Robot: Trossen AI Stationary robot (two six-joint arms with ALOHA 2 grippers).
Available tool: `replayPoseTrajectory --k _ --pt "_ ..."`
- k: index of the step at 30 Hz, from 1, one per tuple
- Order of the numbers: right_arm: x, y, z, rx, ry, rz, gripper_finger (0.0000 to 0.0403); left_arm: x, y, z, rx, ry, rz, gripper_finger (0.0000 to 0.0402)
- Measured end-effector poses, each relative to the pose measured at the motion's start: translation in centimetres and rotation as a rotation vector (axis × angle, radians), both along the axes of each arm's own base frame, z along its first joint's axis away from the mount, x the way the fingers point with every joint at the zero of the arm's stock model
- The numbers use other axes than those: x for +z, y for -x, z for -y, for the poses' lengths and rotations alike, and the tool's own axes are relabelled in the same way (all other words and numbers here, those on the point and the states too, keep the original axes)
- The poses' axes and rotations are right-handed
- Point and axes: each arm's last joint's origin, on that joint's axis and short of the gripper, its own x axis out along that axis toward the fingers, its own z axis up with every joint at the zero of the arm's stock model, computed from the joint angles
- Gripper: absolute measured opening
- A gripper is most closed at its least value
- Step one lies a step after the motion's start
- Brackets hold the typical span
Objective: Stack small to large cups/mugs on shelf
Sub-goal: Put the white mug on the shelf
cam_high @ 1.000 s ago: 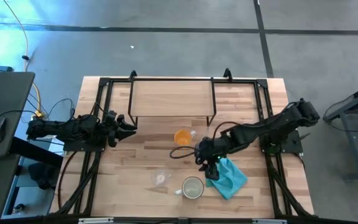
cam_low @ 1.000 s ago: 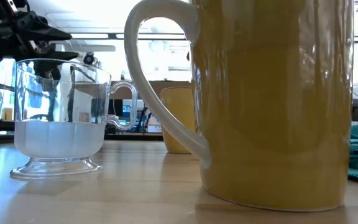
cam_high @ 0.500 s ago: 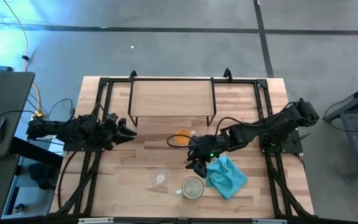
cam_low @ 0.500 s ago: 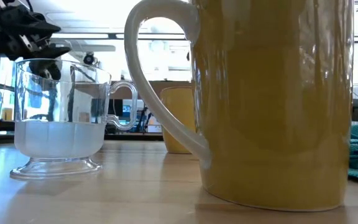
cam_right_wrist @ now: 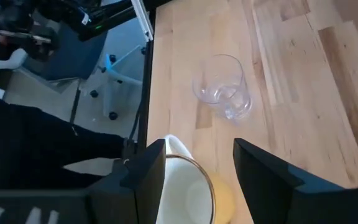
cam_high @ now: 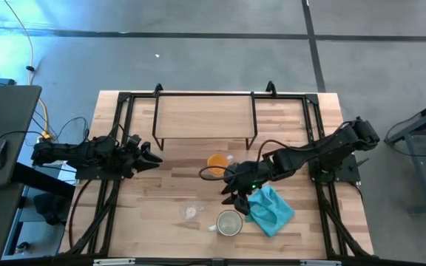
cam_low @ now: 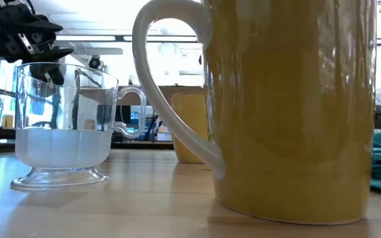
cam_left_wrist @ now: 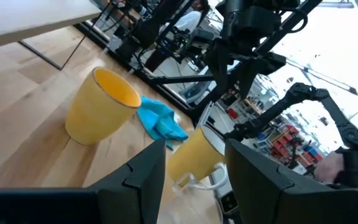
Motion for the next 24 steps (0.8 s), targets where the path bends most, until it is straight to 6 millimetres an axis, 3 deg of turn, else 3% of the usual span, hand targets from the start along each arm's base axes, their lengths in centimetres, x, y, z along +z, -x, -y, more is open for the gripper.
replayPoseTrajectory --k 5,11,24 --pt "0.0 -0.2 0.6 -0.034 0.007 0.002 0.0181 0.0 0.0 0.0 0.002 -0.029 0.002 0.0154" --pt "-0.1 -0.4 1.3 -0.165 -0.110 -0.064 0.0181 0.0 0.0 0.0 0.002 -0.034 0.002 0.0154" --pt "-1.0 1.3 -1.1 -0.196 -0.044 -0.169 0.0181 0.0 0.0 -0.1 0.019 -0.078 0.002 0.0154"
